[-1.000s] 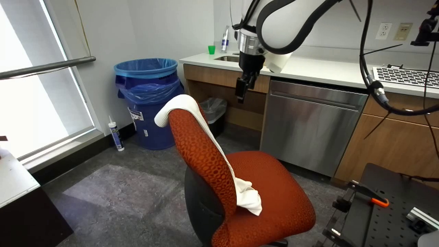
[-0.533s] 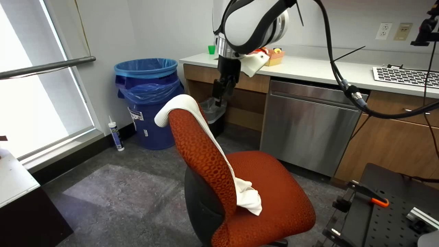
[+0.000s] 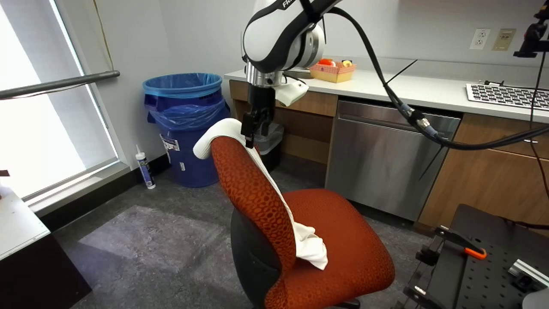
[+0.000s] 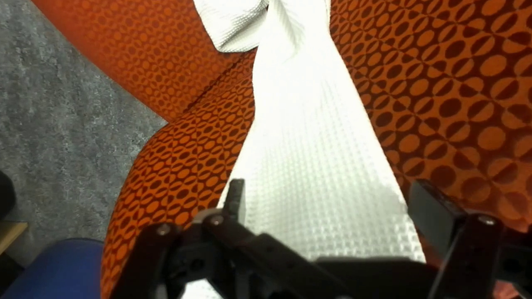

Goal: Remove the white item from the backrest of the chair and put it on the seat

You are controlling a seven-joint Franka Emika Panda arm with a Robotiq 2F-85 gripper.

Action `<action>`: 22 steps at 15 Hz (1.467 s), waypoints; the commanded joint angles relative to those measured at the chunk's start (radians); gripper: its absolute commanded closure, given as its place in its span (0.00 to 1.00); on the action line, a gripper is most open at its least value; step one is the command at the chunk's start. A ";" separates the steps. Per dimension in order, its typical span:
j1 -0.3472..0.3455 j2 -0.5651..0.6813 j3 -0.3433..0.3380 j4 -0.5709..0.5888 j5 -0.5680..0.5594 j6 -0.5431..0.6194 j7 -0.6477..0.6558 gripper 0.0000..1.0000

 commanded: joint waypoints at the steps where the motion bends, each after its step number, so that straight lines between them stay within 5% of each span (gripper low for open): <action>1: 0.014 0.101 -0.011 0.127 -0.028 -0.030 0.001 0.03; 2: 0.015 0.119 -0.013 0.145 -0.033 -0.030 0.005 0.26; 4: 0.012 0.138 -0.017 0.169 -0.039 -0.039 0.008 0.32; 12: -0.007 0.126 -0.036 0.115 -0.066 -0.032 -0.023 1.00; 22: -0.015 0.008 -0.056 -0.163 -0.176 0.008 -0.105 1.00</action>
